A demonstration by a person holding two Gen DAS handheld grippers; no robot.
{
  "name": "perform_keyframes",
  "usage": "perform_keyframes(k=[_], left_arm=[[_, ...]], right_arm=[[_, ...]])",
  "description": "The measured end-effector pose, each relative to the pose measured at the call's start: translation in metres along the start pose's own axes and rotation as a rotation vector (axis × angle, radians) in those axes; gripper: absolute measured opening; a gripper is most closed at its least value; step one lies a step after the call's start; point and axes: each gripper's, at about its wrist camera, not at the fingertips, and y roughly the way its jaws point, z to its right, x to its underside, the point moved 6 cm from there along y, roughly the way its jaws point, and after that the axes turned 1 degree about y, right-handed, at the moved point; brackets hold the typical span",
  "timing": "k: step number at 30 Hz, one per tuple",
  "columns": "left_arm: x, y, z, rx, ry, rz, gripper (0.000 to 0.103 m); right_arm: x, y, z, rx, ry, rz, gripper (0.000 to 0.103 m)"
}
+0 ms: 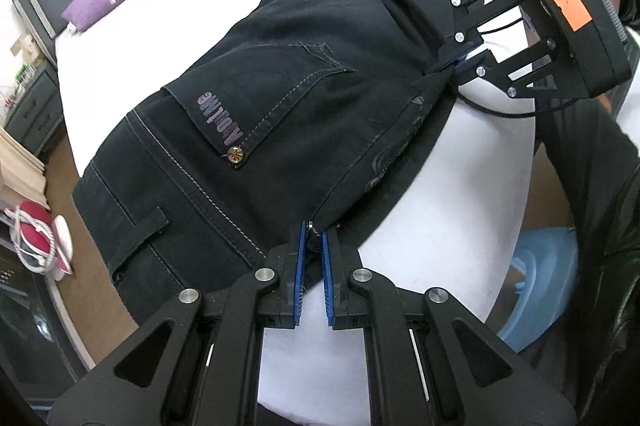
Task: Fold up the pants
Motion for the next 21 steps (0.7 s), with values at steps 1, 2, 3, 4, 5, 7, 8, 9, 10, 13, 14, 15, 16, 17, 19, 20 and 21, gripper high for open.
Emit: perform_keyframes(k=[1, 2, 3, 4, 5, 7, 8, 9, 10, 13, 14, 15, 16, 17, 19, 20, 21], left_arm=[[0.002, 0.001, 0.002, -0.009, -0.002, -0.001, 0.007], [0.002, 0.005, 0.0, -0.013, -0.004, -0.004, 0.008], [0.003, 0.009, 0.001, -0.019, -0.009, -0.008, 0.008], [0.002, 0.011, 0.001, -0.024, -0.021, -0.002, 0.008], [0.001, 0.01, -0.001, -0.024, -0.048, 0.005, 0.008], [0.003, 0.006, -0.004, -0.016, -0.084, 0.004, 0.01], [0.003, 0.003, -0.004, -0.005, -0.102, -0.005, 0.013], [0.005, 0.0, -0.007, 0.013, -0.129, -0.012, 0.015], [0.007, -0.005, -0.01, 0.036, -0.157, -0.017, 0.015], [0.005, -0.025, -0.018, 0.054, -0.204, 0.016, 0.015], [0.002, -0.031, -0.021, 0.046, -0.217, 0.034, 0.015], [-0.004, -0.037, -0.025, 0.043, -0.242, 0.065, 0.015], [-0.011, -0.04, -0.029, 0.052, -0.274, 0.096, 0.015], [-0.019, -0.04, -0.031, 0.065, -0.305, 0.12, 0.015], [-0.036, -0.028, -0.03, 0.065, -0.319, 0.143, 0.015], [-0.051, -0.018, -0.026, 0.059, -0.319, 0.157, 0.015], [-0.06, -0.01, -0.023, 0.068, -0.332, 0.164, 0.015]], right_arm=[[0.0, -0.001, -0.003, 0.001, 0.002, -0.001, 0.005], [0.001, -0.001, -0.006, 0.001, 0.001, -0.003, 0.005], [0.001, 0.0, -0.009, 0.006, -0.004, -0.006, 0.005], [0.0, 0.002, -0.01, 0.019, -0.015, -0.01, 0.005], [-0.001, 0.003, -0.013, 0.037, -0.03, -0.015, 0.005], [-0.001, 0.004, -0.017, 0.072, -0.053, -0.024, 0.007], [0.0, 0.003, -0.02, 0.078, -0.053, -0.025, 0.007], [0.0, 0.004, -0.021, 0.081, -0.046, -0.026, 0.007], [0.0, 0.004, -0.022, 0.082, -0.036, -0.027, 0.007], [-0.002, 0.004, -0.02, 0.09, -0.017, -0.026, 0.007], [-0.003, 0.004, -0.02, 0.094, -0.013, -0.025, 0.007], [-0.003, 0.004, -0.02, 0.097, -0.01, -0.023, 0.007], [-0.003, 0.004, -0.02, 0.099, -0.002, -0.023, 0.007], [-0.004, 0.004, -0.02, 0.1, 0.008, -0.024, 0.007], [-0.005, 0.004, -0.018, 0.104, 0.02, -0.025, 0.007], [-0.005, 0.004, -0.018, 0.108, 0.028, -0.024, 0.007], [-0.006, 0.004, -0.017, 0.112, 0.041, -0.022, 0.007]])
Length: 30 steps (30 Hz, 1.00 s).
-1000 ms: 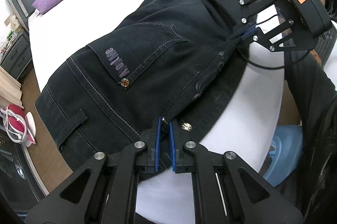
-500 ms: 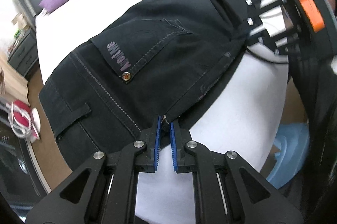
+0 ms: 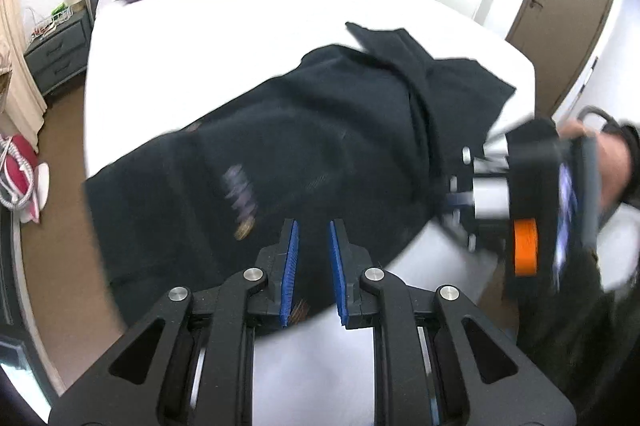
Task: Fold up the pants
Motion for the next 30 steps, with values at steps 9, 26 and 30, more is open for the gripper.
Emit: perform_keyframes(k=[9, 26, 30], left_arm=[[0.004, 0.091, 0.01, -0.044, -0.088, -0.128, 0.015], [0.018, 0.1, 0.004, -0.098, -0.111, -0.115, 0.015], [0.021, 0.1, 0.0, -0.075, -0.137, -0.109, 0.015]], right_arm=[[0.017, -0.023, 0.025, 0.061, 0.284, 0.072, 0.067], [0.141, 0.053, 0.315, -0.232, 1.489, 0.086, 0.069], [0.126, 0.128, 0.345, -0.15, 1.514, -0.058, 0.068]])
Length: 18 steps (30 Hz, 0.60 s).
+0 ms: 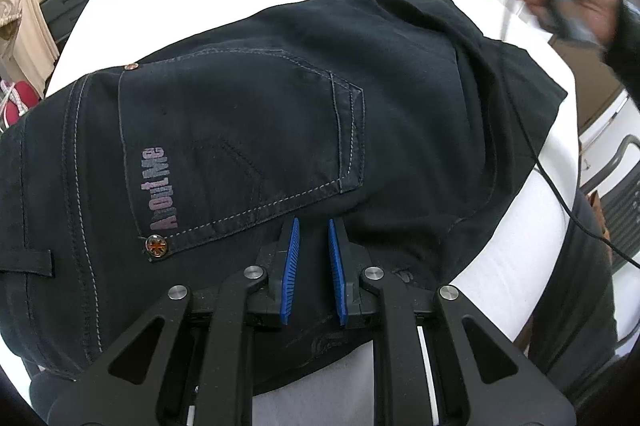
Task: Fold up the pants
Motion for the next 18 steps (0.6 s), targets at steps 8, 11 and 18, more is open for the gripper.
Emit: perform_keyframes(k=[8, 11, 18], left_arm=[[0.0, 0.0, -0.01, 0.033, -0.036, -0.007, 0.015], [-0.002, 0.003, -0.011, 0.033, -0.042, -0.009, 0.015], [-0.004, 0.003, -0.012, 0.014, -0.028, -0.019, 0.015]], right_arm=[[-0.017, 0.097, 0.011, 0.164, 0.097, -0.112, 0.071], [-0.022, 0.099, 0.004, 0.138, 0.066, -0.086, 0.049], [-0.027, 0.053, 0.043, -0.019, 0.202, 0.022, 0.006]])
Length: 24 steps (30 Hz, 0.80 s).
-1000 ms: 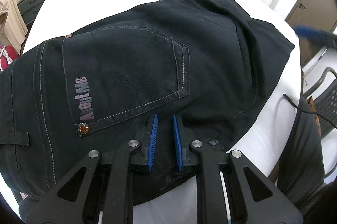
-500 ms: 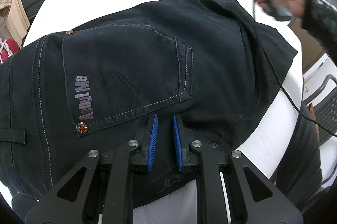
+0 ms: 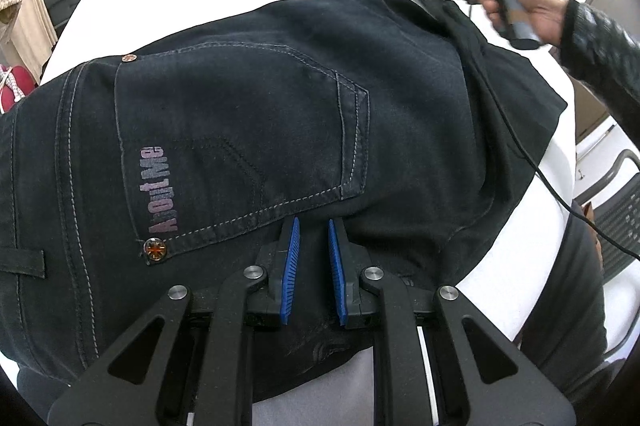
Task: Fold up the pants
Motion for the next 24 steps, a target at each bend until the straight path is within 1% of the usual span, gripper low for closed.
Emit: perform_keyframes(k=[1, 3, 5, 7, 8, 10, 11, 12, 13, 14, 15, 16, 17, 18, 19, 20, 21, 22, 24], left_arm=[[0.0, 0.0, 0.003, -0.002, 0.003, -0.002, 0.015], [-0.002, 0.002, 0.007, -0.006, 0.006, -0.005, 0.015], [-0.003, 0.003, 0.011, -0.015, 0.014, -0.008, 0.015], [-0.005, 0.005, 0.016, -0.022, 0.022, -0.01, 0.015], [-0.005, 0.005, 0.017, -0.024, 0.02, -0.011, 0.015], [-0.006, 0.006, 0.019, -0.028, 0.013, -0.011, 0.015], [-0.006, 0.006, 0.02, -0.031, 0.011, -0.011, 0.015], [-0.006, 0.006, 0.021, -0.037, 0.01, -0.012, 0.015], [-0.006, 0.006, 0.022, -0.043, 0.012, -0.013, 0.015], [-0.006, 0.006, 0.024, -0.049, 0.012, -0.016, 0.015], [-0.007, 0.006, 0.025, -0.055, 0.012, -0.019, 0.015], [-0.009, 0.004, 0.027, -0.057, 0.009, -0.021, 0.015], [-0.008, 0.006, 0.027, -0.06, 0.005, -0.023, 0.015], [-0.009, 0.006, 0.029, -0.065, 0.001, -0.026, 0.015], [-0.01, 0.006, 0.03, -0.068, -0.001, -0.027, 0.015], [-0.01, 0.007, 0.029, -0.07, -0.004, -0.027, 0.015], [-0.011, 0.007, 0.03, -0.073, -0.008, -0.027, 0.015], [-0.011, 0.009, 0.029, -0.074, -0.012, -0.026, 0.015], [-0.011, 0.01, 0.03, -0.076, -0.018, -0.027, 0.015]], right_arm=[[0.001, -0.021, 0.014, -0.056, 0.046, 0.043, 0.006], [0.006, -0.049, 0.045, -0.112, 0.118, 0.101, 0.006], [0.017, -0.085, 0.086, -0.18, 0.225, 0.175, 0.006], [0.036, -0.115, 0.14, -0.222, 0.347, 0.238, 0.006], [0.053, -0.126, 0.166, -0.254, 0.415, 0.262, 0.006], [0.079, -0.132, 0.208, -0.27, 0.53, 0.275, 0.006], [0.09, -0.126, 0.229, -0.274, 0.583, 0.26, 0.006], [0.103, -0.118, 0.24, -0.293, 0.626, 0.237, 0.011], [0.116, -0.109, 0.249, -0.313, 0.674, 0.216, 0.011], [0.128, -0.105, 0.259, -0.319, 0.715, 0.203, 0.013], [0.137, -0.098, 0.258, -0.34, 0.752, 0.203, 0.018], [0.14, -0.096, 0.261, -0.379, 0.785, 0.218, 0.023], [0.139, -0.098, 0.264, -0.423, 0.809, 0.241, 0.037], [0.136, -0.106, 0.274, -0.449, 0.816, 0.258, 0.052], [0.132, -0.109, 0.271, -0.467, 0.811, 0.278, 0.058], [0.129, -0.111, 0.268, -0.471, 0.803, 0.294, 0.067], [0.122, -0.112, 0.266, -0.469, 0.795, 0.307, 0.07], [0.113, -0.112, 0.264, -0.461, 0.789, 0.312, 0.07], [0.101, -0.101, 0.265, -0.423, 0.798, 0.283, 0.07]])
